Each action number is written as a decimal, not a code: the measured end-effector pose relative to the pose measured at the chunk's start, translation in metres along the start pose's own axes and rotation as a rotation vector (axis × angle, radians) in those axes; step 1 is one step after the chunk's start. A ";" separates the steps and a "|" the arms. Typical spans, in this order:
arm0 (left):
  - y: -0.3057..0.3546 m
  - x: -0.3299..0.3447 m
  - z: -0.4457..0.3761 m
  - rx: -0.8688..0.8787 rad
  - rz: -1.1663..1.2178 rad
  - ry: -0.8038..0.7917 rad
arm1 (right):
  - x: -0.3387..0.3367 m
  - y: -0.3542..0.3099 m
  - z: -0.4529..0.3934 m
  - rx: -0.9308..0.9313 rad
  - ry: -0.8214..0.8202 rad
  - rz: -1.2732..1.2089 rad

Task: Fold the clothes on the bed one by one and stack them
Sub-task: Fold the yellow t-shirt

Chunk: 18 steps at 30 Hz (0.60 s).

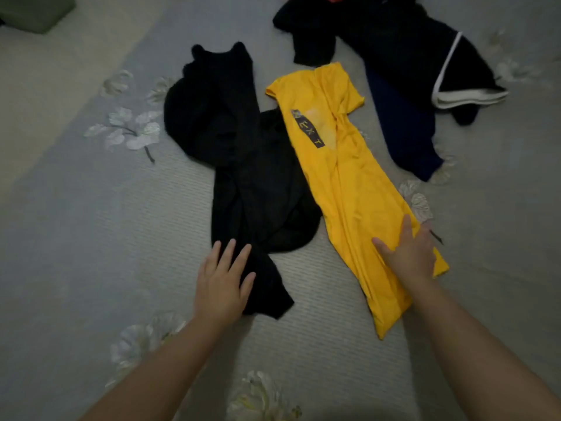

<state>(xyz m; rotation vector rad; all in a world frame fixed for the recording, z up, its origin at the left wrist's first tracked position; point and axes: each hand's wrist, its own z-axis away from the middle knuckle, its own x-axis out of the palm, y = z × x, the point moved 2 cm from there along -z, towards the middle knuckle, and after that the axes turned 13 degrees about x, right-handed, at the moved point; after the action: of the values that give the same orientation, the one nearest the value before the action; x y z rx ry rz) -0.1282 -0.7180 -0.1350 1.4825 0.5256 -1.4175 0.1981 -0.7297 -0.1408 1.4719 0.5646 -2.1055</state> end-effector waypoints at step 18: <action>0.115 0.029 -0.057 0.559 -0.067 -0.259 | 0.071 0.165 0.243 0.136 -0.275 0.031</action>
<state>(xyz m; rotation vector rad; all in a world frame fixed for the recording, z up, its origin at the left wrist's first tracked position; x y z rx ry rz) 0.0028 -0.7277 -0.1310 1.6789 0.0091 -1.8761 0.1012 -1.0163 -0.1357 1.2212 0.2979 -2.3092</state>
